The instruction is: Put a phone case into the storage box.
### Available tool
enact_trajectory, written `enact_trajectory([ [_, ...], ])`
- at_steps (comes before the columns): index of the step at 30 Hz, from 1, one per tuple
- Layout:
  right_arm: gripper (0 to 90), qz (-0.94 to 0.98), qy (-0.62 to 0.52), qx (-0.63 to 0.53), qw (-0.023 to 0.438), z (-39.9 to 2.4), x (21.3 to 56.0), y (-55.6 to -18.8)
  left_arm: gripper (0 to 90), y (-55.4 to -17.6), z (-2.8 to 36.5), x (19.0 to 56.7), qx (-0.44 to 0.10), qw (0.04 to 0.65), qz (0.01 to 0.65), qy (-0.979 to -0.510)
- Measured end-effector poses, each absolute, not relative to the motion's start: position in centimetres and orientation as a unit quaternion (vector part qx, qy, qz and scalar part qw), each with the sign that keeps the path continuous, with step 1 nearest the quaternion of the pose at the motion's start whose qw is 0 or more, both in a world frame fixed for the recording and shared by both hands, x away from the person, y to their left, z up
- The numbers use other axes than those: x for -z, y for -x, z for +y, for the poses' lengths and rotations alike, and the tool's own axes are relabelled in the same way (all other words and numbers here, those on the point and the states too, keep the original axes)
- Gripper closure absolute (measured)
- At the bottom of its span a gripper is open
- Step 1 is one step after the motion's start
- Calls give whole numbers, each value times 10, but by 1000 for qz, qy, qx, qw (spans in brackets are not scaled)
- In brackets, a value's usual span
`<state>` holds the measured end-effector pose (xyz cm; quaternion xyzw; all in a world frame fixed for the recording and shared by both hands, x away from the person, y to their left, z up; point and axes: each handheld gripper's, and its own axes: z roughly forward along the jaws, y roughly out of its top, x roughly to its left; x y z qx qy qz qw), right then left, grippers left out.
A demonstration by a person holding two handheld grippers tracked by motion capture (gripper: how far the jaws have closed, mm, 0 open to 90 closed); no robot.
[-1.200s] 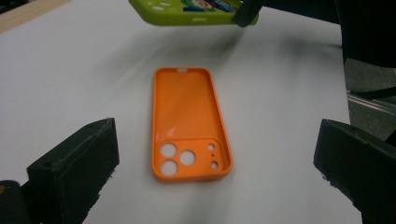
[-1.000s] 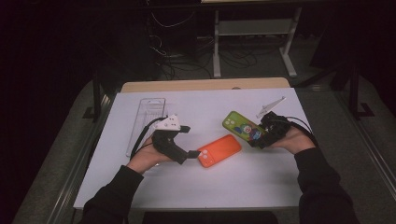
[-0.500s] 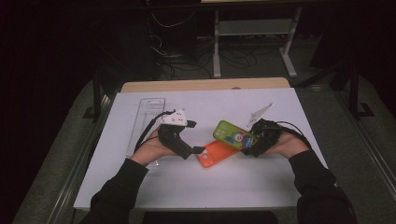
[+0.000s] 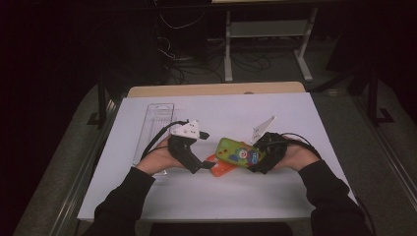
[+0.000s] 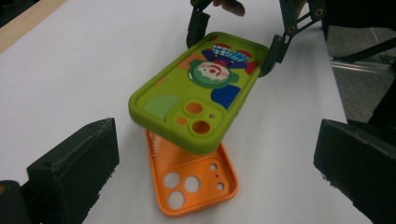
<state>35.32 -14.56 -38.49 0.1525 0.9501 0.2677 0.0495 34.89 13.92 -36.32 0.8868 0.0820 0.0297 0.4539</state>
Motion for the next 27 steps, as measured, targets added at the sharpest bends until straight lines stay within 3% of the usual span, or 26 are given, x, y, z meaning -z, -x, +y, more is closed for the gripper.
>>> enact_trajectory([
  [13, 152, 963, -80, -256, 32, -111, 391, -340, 0, -342, 136, 367, -3, 434, 55, -899],
  [27, 151, 964, -45, -263, 25, -94, 386, -332, 0, -336, 118, 384, 5, 366, 10, -931],
])
